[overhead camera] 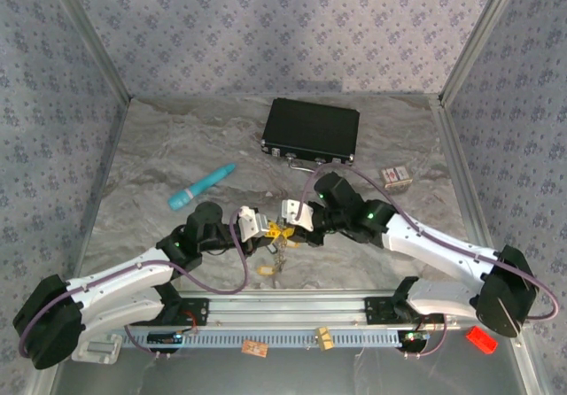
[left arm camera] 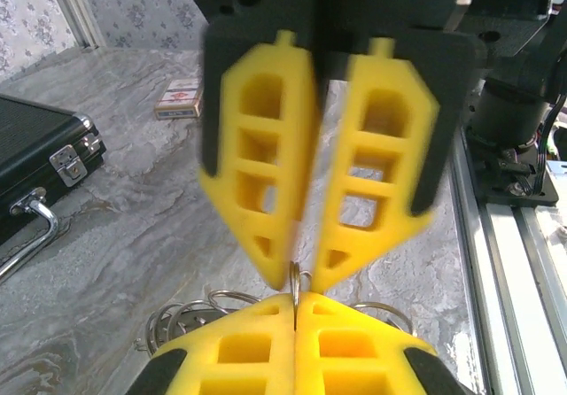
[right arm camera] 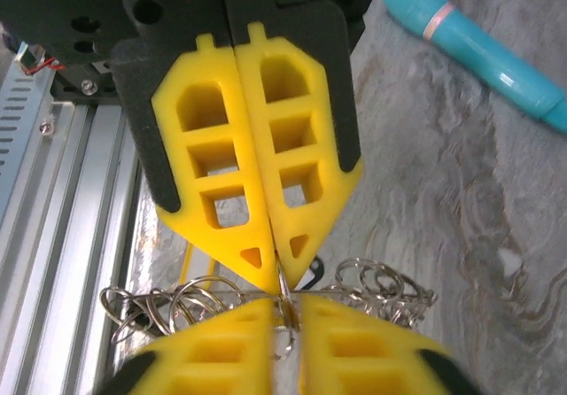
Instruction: Put the keys on the keyring
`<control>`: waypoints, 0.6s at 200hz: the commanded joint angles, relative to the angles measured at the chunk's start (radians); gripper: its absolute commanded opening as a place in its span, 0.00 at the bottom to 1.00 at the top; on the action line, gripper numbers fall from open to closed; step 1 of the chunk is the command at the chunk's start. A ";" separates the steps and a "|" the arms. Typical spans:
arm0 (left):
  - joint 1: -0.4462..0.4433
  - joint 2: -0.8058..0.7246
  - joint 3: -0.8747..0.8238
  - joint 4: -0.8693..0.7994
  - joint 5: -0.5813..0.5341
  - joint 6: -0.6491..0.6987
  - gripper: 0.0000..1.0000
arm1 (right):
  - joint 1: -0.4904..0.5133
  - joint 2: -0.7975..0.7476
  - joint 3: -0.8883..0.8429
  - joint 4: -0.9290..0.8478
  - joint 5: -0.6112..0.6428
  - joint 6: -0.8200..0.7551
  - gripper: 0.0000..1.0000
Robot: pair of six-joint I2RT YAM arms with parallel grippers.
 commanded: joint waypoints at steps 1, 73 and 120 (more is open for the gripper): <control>0.012 -0.021 -0.029 0.093 0.027 -0.029 0.00 | -0.045 -0.074 -0.072 0.146 -0.065 0.079 0.26; 0.018 -0.001 -0.088 0.286 0.039 -0.114 0.00 | -0.067 -0.032 -0.157 0.287 -0.145 0.170 0.31; 0.019 0.004 -0.090 0.306 0.058 -0.118 0.00 | -0.067 -0.003 -0.161 0.335 -0.168 0.186 0.28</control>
